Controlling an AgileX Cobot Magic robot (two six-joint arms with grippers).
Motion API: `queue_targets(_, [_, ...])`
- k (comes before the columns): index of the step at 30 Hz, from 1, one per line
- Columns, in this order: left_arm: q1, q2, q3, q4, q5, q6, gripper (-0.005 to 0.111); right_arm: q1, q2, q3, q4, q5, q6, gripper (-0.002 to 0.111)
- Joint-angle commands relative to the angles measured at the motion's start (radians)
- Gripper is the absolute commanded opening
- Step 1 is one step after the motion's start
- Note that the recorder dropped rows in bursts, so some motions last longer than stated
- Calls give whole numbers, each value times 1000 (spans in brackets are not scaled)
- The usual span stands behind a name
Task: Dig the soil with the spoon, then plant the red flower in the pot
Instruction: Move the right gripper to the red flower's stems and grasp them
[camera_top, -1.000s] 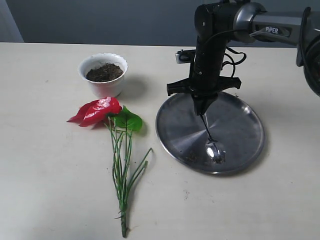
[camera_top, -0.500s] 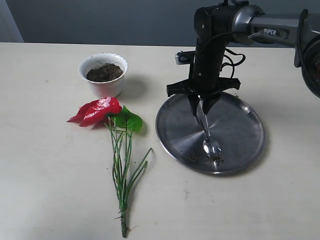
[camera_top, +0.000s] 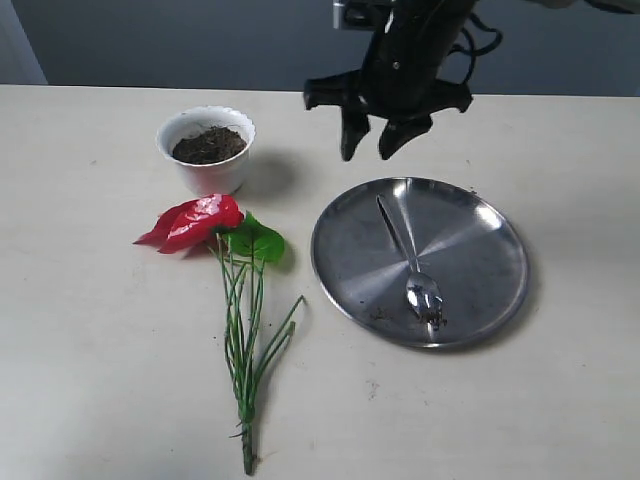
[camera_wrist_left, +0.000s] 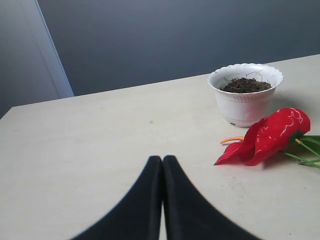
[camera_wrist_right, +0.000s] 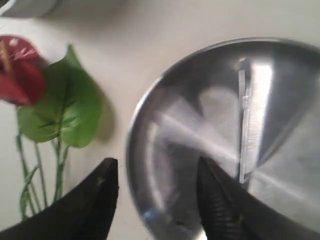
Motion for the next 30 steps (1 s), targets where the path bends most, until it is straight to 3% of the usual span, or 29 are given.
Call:
queue_targets(1, [3,-7,2,-1,-7,-2,0,104,-2,0,44,18,-32,51])
queue_targets(13, [3,-7,2,-1,-5,-2,0,270,-4,2,49,43,25,52])
queue_targets(21, [3,-7,2,-1,-5,-2,0,342,-4,6,5,62,101,62])
queue_targets(30, [3,-7,2,-1,-5,-2,0,424,-4,183,-2,-59,275,63])
